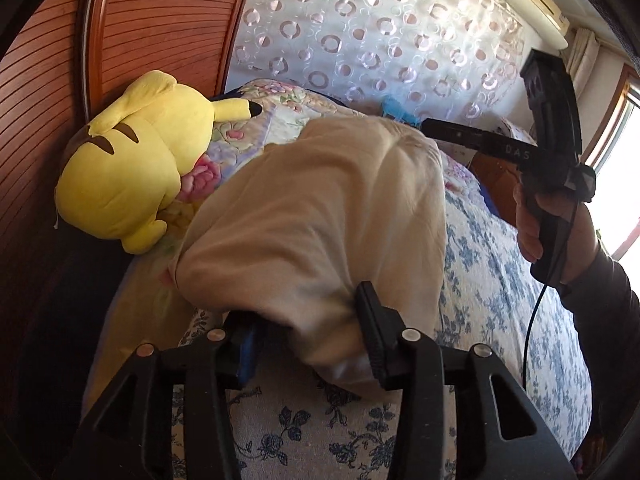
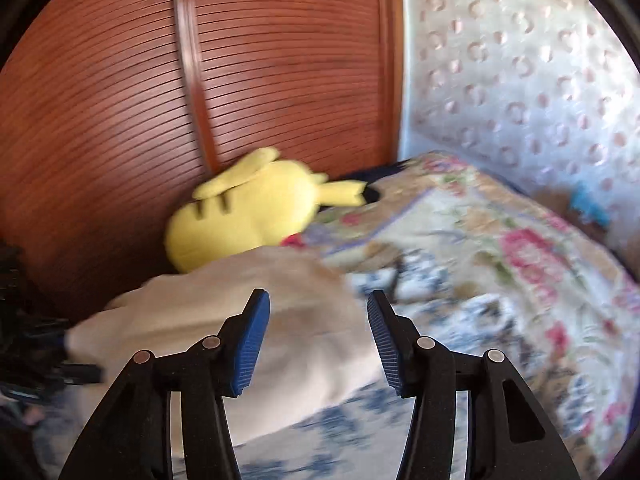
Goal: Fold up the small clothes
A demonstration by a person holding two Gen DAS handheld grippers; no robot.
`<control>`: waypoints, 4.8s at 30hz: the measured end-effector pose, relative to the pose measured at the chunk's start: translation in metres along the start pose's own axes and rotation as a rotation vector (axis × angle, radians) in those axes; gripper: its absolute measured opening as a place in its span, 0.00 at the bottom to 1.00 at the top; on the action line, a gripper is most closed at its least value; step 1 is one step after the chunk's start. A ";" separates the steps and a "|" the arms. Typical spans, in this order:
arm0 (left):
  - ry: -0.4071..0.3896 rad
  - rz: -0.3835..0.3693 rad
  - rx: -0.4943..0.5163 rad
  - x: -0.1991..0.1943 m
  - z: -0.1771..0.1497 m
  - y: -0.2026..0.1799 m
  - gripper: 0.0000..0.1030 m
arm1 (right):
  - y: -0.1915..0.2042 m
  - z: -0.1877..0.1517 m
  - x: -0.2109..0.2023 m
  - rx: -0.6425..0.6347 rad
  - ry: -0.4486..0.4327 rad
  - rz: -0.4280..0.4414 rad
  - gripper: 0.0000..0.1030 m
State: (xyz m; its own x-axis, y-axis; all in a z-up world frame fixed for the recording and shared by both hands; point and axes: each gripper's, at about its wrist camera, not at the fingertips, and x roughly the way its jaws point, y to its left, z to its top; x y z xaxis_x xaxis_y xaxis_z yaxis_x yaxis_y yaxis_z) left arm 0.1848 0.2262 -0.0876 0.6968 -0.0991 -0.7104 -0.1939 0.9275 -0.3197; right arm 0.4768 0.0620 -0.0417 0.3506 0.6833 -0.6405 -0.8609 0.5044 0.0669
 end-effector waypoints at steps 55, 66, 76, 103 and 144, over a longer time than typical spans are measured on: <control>-0.289 -0.081 0.454 -0.166 -0.079 -0.275 0.78 | 0.242 -0.271 -0.406 0.330 -0.366 -0.595 0.79; -0.352 -0.062 0.454 -0.203 -0.083 -0.294 0.78 | 0.291 -0.281 -0.417 0.348 -0.397 -0.664 0.79; -0.370 -0.038 0.423 -0.209 -0.085 -0.289 0.78 | 0.305 -0.281 -0.416 0.355 -0.405 -0.666 0.79; -0.371 -0.023 0.399 -0.207 -0.090 -0.281 0.78 | 0.280 -0.278 -0.419 0.347 -0.392 -0.659 0.80; -0.373 -0.012 0.398 -0.208 -0.085 -0.275 0.78 | 0.272 -0.284 -0.419 0.340 -0.391 -0.656 0.80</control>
State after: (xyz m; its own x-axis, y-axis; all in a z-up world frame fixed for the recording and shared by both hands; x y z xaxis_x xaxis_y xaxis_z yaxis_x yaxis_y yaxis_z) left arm 0.0345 -0.0395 0.0945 0.9089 -0.0432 -0.4147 0.0416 0.9990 -0.0128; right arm -0.0088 -0.2374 0.0279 0.8987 0.2978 -0.3219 -0.3014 0.9527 0.0401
